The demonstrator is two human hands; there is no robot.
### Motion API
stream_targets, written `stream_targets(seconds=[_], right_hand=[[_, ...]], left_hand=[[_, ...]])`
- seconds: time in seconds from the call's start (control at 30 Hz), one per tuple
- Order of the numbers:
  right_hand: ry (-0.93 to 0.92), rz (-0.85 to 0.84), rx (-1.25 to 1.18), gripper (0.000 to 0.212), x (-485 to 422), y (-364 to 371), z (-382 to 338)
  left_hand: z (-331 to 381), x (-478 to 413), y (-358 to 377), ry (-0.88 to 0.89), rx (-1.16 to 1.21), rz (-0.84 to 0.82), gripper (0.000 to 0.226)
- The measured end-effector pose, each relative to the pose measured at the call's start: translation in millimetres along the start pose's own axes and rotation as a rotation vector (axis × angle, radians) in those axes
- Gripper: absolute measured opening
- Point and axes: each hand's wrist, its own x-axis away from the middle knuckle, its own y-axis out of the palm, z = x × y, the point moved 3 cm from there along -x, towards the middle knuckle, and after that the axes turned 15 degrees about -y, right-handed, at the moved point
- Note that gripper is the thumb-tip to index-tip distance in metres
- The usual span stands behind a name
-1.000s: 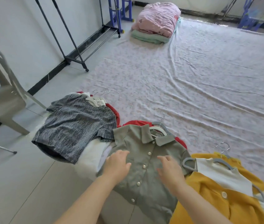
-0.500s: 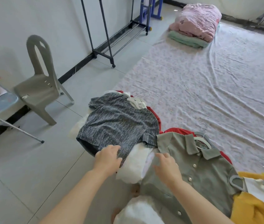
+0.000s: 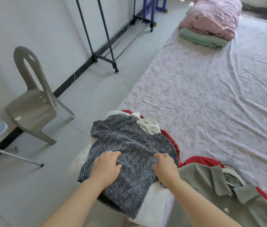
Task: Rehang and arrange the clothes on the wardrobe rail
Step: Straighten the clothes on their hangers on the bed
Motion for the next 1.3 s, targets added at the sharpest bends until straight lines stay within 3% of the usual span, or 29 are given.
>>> stream_targets(seconds=[0.43,0.73,0.87,1.0,1.17,1.3], right_hand=[[0.087,0.099,0.028,0.038,-175.8,14.8,48.8],[0.073,0.17,0.271,0.023,-241.3,43.6,62.4],[0.036,0.289,0.266,0.012,-239.9,44.0,61.8],[0.04,0.414,0.081,0.024,-215.7,32.7,44.9],[0.111,0.526,-0.067,0.023,-151.3,18.2,18.6],[0.04,0.594,-0.123,0.014,-89.9,2.2,-18.5]], left_hand=[[16.8,-136.2,38.0,0.099,-0.023,-0.124,0.047],[-3.2,-179.0,68.8,0.121,-0.004,-0.156,0.047],[-9.3,-184.6,67.6,0.142,-0.022,-0.144,0.048],[-5.4,-179.6,51.5,0.18,0.004,-0.09,0.048],[15.9,-153.5,11.8,0.281,0.072,-0.034,0.048],[32.6,-124.0,-21.1,0.403,0.121,0.066,0.048]])
